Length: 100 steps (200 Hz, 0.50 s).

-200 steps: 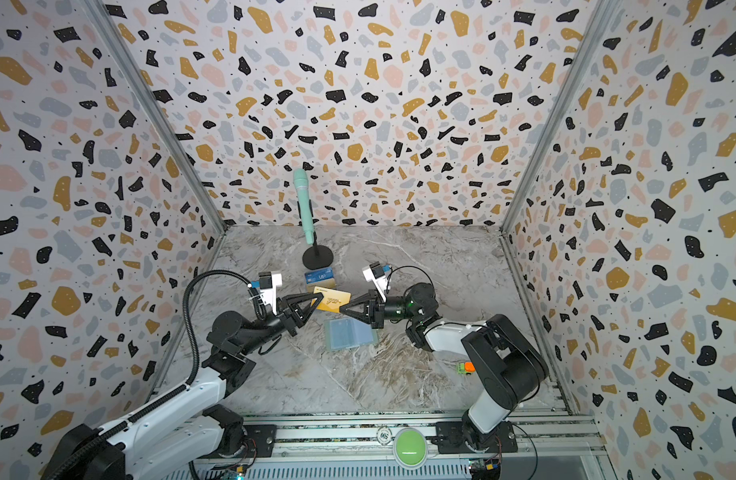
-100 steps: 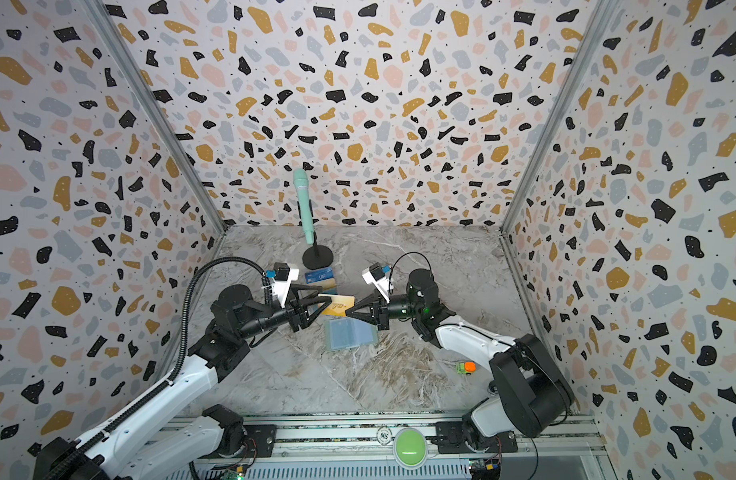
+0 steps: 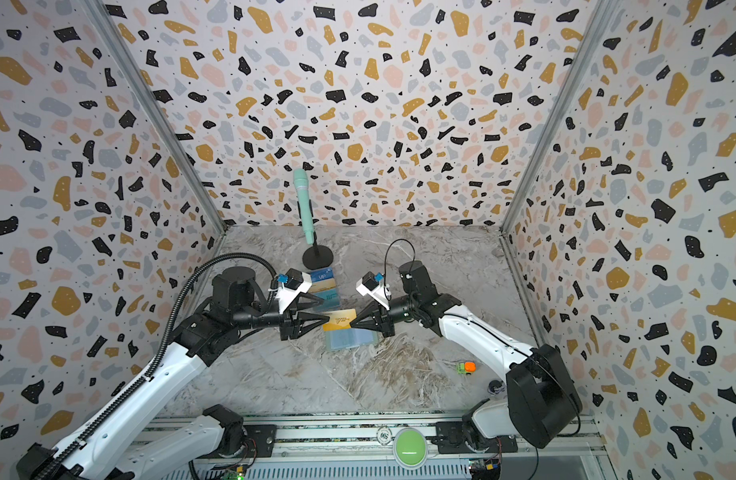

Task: Take the credit cards out of the card holder

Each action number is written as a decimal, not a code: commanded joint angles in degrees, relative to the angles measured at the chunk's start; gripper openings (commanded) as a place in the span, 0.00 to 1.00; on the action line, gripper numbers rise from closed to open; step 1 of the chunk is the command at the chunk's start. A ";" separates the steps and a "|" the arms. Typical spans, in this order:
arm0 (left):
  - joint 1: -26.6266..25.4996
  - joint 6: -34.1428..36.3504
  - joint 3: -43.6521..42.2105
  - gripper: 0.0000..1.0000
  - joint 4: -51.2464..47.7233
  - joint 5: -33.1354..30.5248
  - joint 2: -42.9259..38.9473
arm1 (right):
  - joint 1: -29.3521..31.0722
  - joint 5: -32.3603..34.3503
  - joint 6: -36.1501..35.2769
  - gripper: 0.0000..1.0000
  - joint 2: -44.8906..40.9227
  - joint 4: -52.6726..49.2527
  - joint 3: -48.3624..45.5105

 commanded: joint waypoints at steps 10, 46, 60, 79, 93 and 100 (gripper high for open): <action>0.27 8.15 3.55 0.55 -9.00 0.43 0.92 | 1.55 0.21 -4.68 0.00 -0.63 -5.53 2.16; 0.26 10.96 5.59 0.53 -13.67 0.12 2.96 | 2.93 1.54 -5.49 0.00 -0.54 -6.41 2.68; 0.23 12.25 6.05 0.52 -15.50 1.47 3.83 | 3.36 1.81 -5.25 0.00 -0.28 -5.89 2.86; 0.23 14.85 6.67 0.51 -18.03 5.26 4.74 | 4.16 2.17 -4.98 0.00 0.27 -5.19 3.47; 0.19 15.37 6.86 0.51 -18.54 6.46 4.96 | 4.91 2.17 -5.08 0.00 0.99 -5.16 4.28; 0.18 15.35 6.86 0.50 -18.62 6.35 4.95 | 5.30 2.17 -5.12 0.00 1.29 -5.15 4.70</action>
